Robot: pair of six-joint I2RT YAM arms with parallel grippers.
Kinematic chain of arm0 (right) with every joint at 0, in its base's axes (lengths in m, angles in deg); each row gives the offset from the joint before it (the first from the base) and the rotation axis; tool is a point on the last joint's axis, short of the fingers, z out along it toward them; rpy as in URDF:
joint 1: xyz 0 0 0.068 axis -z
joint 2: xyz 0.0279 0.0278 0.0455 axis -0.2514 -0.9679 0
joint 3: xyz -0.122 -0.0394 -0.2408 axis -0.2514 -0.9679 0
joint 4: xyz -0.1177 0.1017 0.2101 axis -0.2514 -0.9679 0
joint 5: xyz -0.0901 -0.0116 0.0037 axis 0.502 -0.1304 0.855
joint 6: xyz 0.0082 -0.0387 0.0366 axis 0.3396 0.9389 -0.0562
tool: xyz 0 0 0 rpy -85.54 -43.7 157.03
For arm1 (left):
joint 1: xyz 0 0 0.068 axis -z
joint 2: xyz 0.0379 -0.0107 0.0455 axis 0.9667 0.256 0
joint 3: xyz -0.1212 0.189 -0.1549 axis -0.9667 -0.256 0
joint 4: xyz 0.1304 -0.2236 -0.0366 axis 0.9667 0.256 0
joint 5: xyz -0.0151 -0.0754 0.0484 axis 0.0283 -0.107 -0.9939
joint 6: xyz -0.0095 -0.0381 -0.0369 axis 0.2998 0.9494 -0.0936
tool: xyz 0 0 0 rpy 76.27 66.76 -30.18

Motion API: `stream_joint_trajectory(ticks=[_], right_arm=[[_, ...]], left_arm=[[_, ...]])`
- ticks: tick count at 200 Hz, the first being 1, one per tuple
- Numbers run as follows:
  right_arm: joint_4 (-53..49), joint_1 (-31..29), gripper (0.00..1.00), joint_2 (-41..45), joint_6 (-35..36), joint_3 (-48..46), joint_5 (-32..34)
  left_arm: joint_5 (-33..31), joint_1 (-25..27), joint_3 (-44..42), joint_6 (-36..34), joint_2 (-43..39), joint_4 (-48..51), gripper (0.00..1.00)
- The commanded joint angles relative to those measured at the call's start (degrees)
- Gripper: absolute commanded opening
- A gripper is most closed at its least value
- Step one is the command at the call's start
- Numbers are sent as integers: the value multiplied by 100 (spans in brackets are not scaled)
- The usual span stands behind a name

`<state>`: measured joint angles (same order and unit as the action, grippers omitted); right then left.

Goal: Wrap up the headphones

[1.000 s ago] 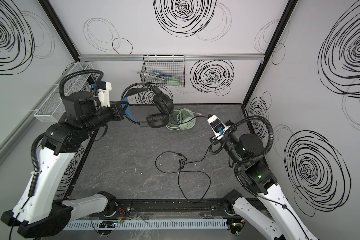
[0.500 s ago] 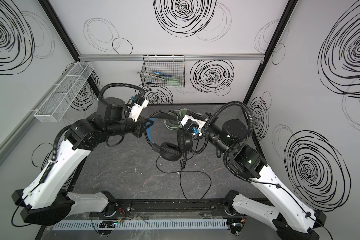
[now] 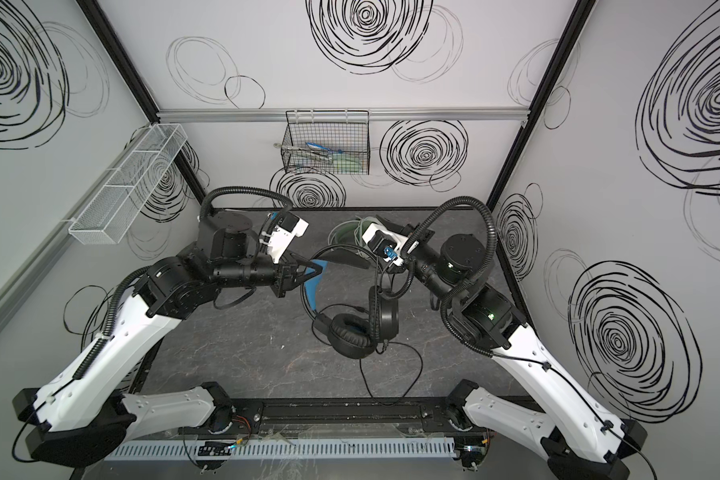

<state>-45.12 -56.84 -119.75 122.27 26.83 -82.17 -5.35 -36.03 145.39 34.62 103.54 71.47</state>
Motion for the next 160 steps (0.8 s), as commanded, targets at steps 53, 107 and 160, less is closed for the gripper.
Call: stream_joint_trajectory(ticks=[53,107,160], right_arm=[[738,492,32,226,-684,-241,-461],[1123,701,40,249,-1214,-507,-644],[1563,857,43,414,-1679,-747,-836]], left_arm=[[1060,249,-194,792,-133,-1525,0],[1374,301,-247,1442,-176,-2362,0],[1473,305,-373,2056,-257,-3246,0]])
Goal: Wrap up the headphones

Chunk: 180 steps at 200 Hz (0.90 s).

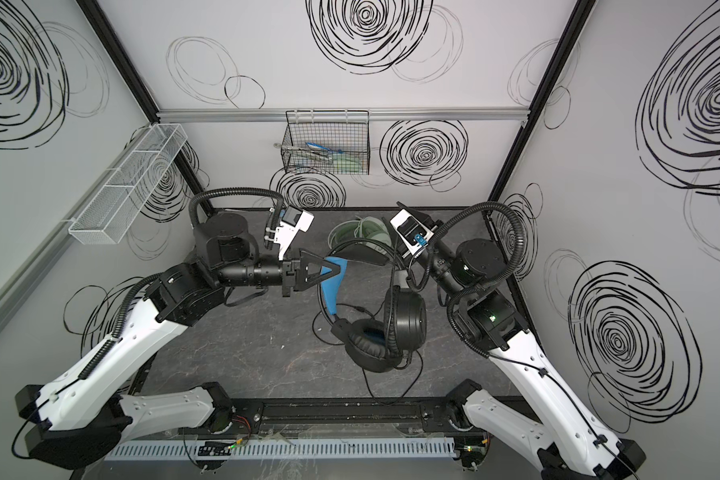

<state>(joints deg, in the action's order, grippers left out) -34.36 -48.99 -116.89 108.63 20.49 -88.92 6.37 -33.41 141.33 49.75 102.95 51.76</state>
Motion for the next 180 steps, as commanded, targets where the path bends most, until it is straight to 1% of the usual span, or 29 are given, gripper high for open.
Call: stream_joint_trajectory(ticks=[1,47,83,113,146,180], right_arm=[[498,75,43,130,-327,-113,-166],[794,118,46,283,-828,-259,-372],[842,147,51,430,-1277,-191,-602],[944,152,51,431,-1528,-348,-663],[1254,156,51,433,-1872,-682,-680],[1565,154,51,400,-2243,-938,-716]], left_arm=[[306,39,35,548,-194,-1289,0],[398,-1,28,946,-181,-1891,0],[449,-18,179,1197,-127,-2205,0],[399,-19,241,1370,-114,-2409,0],[236,-28,103,1766,-178,-3022,0],[62,-27,232,2012,-89,-3486,0]])
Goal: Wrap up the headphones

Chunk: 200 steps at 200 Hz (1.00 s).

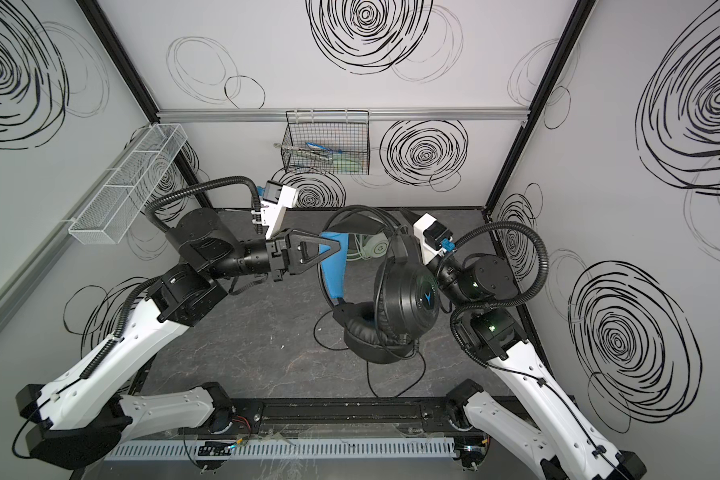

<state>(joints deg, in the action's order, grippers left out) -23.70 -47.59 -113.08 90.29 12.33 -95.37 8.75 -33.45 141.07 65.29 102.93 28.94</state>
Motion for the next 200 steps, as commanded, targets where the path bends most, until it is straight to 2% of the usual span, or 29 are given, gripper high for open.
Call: stream_joint_trajectory(ticks=[1,42,80,121,200], right_arm=[[506,15,51,22,-419,-132,-75],[803,16,48,50,-1067,-404,-198],[918,17,35,232,-1631,-861,-174],[986,6,31,347,-1859,-1247,-263],[1367,5,35,-72,-2155,-1507,-712]], left_arm=[[-184,-23,266,463,-80,-1211,0],[-535,-41,251,738,32,-1905,0],[-946,-123,125,1048,62,-2550,0],[-1215,-172,327,1202,228,-2712,0],[-1606,-181,527,1123,325,-2435,0]])
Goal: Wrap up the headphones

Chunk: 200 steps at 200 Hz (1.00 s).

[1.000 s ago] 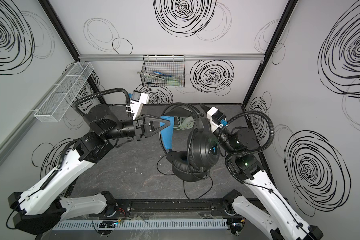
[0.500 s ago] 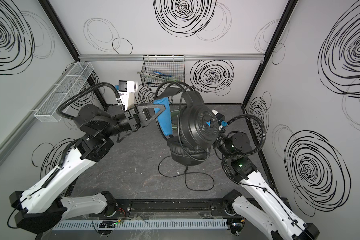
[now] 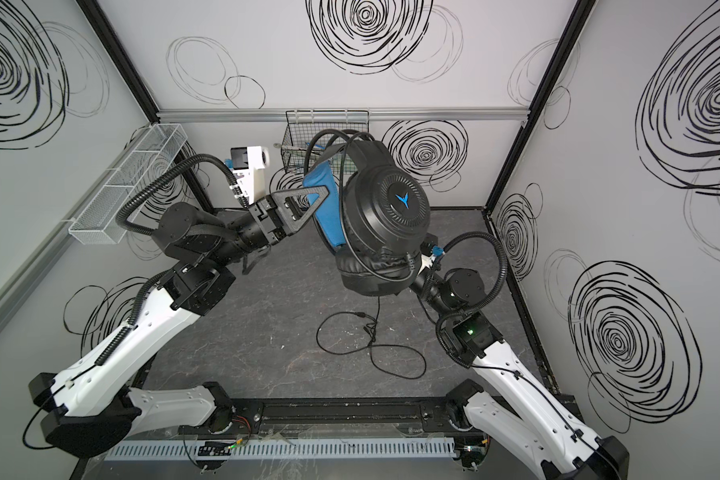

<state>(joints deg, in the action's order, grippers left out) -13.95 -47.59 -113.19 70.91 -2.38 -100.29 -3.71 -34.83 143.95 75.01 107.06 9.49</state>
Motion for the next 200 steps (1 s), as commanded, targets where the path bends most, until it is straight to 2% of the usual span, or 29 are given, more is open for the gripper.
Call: stream_joint_trajectory(ticks=[1,58,139,200], right_arm=[[396,7,35,-66,-224,-39,-225],[585,-52,38,-218,-438,-180,-326],[761,-203,35,-486,-750,-498,-381],[617,-353,31,-727,-812,-569,-725]], left_arm=[[-370,-43,244,143,-85,-483,0],[-772,8,416,-154,-108,-68,0],[-1031,52,565,-204,-73,29,0],[-1186,61,512,-303,-234,113,0]])
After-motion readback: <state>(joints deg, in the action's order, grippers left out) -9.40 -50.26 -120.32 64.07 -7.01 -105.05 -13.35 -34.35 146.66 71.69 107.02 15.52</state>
